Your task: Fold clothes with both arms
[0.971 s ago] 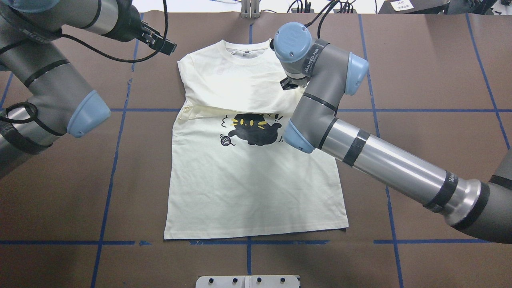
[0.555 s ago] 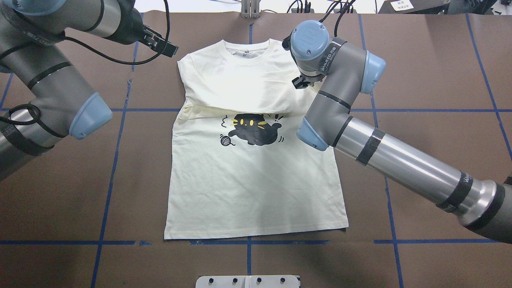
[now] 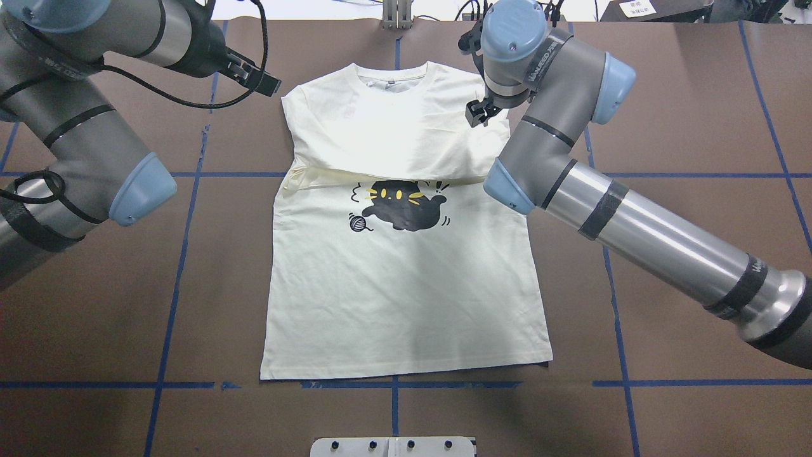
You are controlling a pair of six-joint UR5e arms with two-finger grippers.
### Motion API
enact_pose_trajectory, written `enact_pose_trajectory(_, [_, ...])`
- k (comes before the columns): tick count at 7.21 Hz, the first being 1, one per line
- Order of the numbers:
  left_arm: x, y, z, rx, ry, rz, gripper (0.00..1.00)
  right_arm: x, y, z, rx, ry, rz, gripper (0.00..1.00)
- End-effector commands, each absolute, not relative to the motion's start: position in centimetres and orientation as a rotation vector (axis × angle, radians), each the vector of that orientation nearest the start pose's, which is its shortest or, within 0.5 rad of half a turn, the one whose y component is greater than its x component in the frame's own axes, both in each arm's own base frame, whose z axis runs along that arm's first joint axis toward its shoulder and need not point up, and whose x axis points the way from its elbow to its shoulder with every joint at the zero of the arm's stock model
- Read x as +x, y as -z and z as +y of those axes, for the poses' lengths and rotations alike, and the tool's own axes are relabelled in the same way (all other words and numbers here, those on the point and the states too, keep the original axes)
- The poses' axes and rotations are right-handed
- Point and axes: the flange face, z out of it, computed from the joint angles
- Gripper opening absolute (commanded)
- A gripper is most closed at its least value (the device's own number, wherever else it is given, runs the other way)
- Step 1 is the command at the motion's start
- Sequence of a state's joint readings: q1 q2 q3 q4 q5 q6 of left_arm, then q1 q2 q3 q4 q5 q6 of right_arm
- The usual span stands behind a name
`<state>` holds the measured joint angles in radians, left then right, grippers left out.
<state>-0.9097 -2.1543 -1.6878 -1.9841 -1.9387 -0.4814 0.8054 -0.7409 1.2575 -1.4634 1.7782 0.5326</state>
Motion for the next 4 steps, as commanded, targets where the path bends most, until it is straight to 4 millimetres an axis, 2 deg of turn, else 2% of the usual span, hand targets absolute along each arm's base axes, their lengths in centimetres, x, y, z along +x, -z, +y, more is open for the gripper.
enact_pose_trajectory(1, [35.3, -21.1, -56.2, 0.68, -0.277, 0.955, 1.0, -42.4, -25.6, -63.3, 0.352, 0.245, -0.709, 1.0])
enact_pose_trajectory(2, [37.0, -22.3, -54.6, 0.601, -0.173, 0.992, 1.0, -40.5, -25.4, -60.9, 0.333, 0.157, -0.762, 1.0])
enact_pose_trajectory(3, [39.5, -22.3, -52.2, 0.594, -0.153, 0.995, 1.0, -39.4, -25.4, -57.1, 0.263, 0.012, -0.841, 1.0])
enact_pose_trajectory(4, [40.7, -23.1, -49.4, 0.519, -0.061, 1.039, 1.0, -37.5, -26.1, -53.1, 0.205, -0.121, -0.89, 1.0])
